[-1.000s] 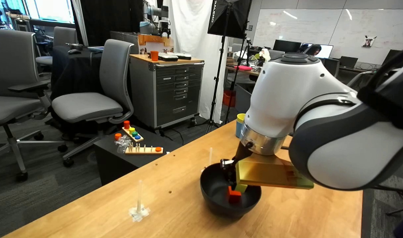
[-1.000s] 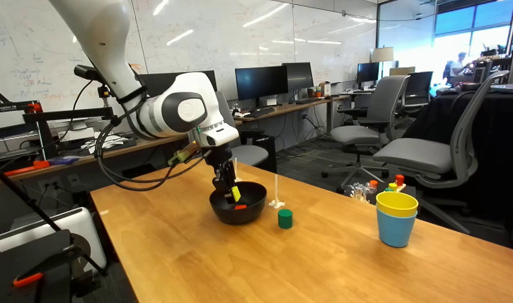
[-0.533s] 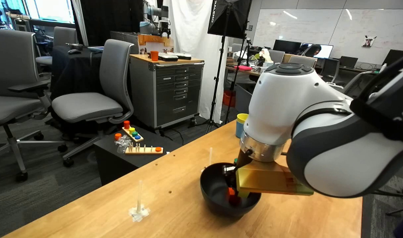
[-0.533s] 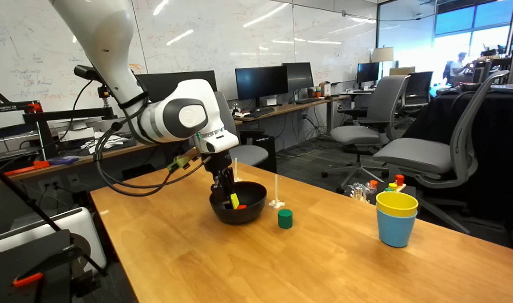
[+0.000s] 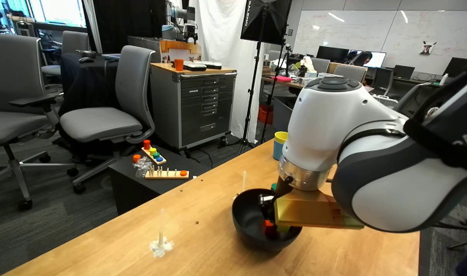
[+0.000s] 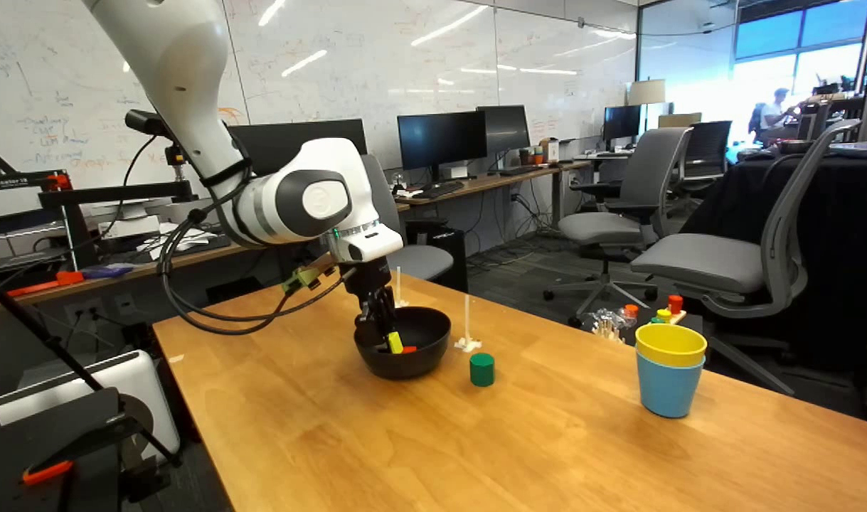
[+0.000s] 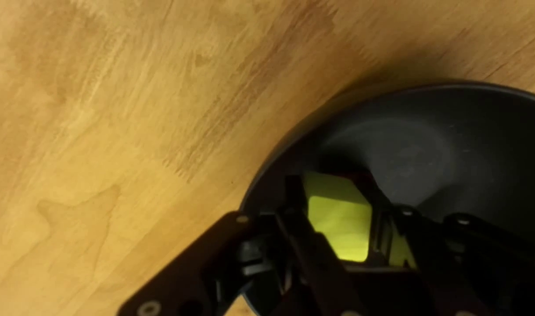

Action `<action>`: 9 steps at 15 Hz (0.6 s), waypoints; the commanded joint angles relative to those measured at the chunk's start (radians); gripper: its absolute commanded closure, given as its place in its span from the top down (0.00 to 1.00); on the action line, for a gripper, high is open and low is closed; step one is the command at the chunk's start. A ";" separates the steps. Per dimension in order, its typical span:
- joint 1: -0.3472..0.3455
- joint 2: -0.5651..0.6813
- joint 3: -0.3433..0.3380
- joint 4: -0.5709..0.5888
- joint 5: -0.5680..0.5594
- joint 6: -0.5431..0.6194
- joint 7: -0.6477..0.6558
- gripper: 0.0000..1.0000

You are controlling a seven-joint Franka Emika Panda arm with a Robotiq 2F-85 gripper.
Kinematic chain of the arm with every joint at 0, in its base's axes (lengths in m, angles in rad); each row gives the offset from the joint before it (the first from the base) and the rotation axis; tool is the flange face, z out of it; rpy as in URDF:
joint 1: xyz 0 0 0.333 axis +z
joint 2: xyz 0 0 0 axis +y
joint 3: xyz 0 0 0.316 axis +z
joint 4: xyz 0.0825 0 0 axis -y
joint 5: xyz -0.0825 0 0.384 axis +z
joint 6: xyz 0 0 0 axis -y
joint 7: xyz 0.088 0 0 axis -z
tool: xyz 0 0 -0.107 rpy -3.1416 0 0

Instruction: Put the blocks in the bowl beginning with the orange, yellow, then the green one

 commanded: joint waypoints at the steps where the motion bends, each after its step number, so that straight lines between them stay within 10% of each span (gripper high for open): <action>1: 0.008 0.001 -0.004 0.029 0.011 -0.034 0.012 0.71; 4: 0.007 -0.002 -0.003 0.032 0.012 -0.039 0.013 0.94; 9: -0.005 -0.032 0.003 0.032 0.018 -0.045 0.003 1.00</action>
